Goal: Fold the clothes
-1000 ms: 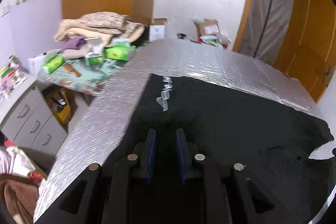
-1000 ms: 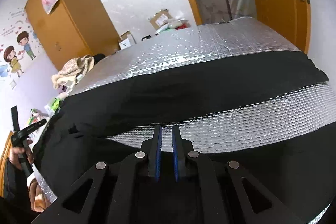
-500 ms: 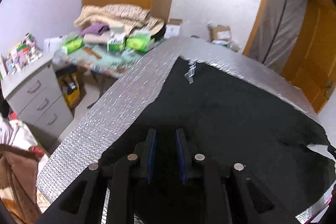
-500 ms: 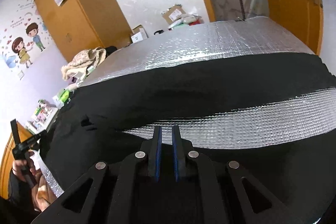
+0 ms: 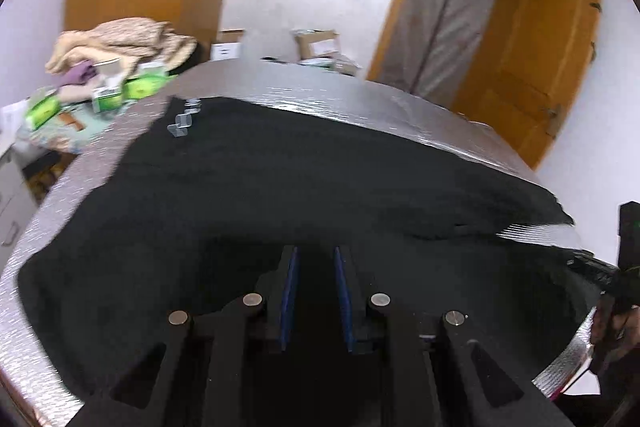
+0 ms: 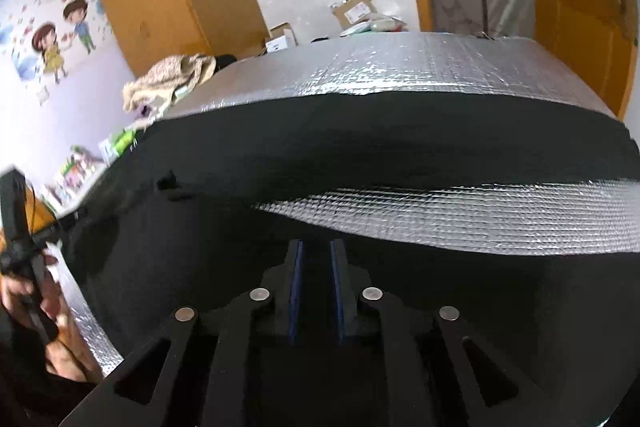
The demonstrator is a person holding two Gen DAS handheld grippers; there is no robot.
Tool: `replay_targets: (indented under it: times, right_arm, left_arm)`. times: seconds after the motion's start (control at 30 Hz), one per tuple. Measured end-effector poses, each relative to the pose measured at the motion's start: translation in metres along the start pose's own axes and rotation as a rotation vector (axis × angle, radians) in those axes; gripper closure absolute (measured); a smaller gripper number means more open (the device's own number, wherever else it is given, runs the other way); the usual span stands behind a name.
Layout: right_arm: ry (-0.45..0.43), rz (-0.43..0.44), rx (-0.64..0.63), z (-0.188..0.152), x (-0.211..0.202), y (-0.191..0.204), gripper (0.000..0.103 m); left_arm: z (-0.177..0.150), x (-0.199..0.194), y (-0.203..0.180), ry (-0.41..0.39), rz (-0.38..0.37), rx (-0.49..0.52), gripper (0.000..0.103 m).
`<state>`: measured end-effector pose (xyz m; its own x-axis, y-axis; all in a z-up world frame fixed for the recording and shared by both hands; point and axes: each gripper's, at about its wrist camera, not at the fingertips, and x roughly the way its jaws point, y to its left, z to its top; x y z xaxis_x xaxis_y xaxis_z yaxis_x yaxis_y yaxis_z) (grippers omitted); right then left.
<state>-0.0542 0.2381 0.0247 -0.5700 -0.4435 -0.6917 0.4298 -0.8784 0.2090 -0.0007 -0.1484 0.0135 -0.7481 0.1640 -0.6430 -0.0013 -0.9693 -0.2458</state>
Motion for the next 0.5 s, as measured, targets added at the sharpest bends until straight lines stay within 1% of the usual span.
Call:
replay_targets:
  times: [0.13,0.2,0.27,0.37,0.5]
  right_arm:
    - [0.045,-0.010,-0.001,-0.008,0.014,0.000,0.086]
    - [0.049,-0.005,0.008,-0.009,0.017,-0.002,0.085]
    - [0.048,-0.003,0.015,-0.008,0.016,-0.004,0.086]
    - [0.032,-0.032,-0.011,-0.005,0.010,-0.002,0.085]
    - [0.021,-0.101,-0.042,-0.001,0.008,-0.002,0.085]
  left_arm:
    - [-0.003,0.022,-0.009,0.050,0.005,0.020,0.084]
    - [-0.008,0.030,-0.013,0.080,0.032,0.026,0.084]
    - [-0.008,0.029,-0.017,0.078,0.047,0.038,0.084]
    - [-0.003,0.024,-0.019,0.051,0.045,0.047,0.084]
    - [0.000,0.027,-0.018,0.049,0.061,0.050,0.084]
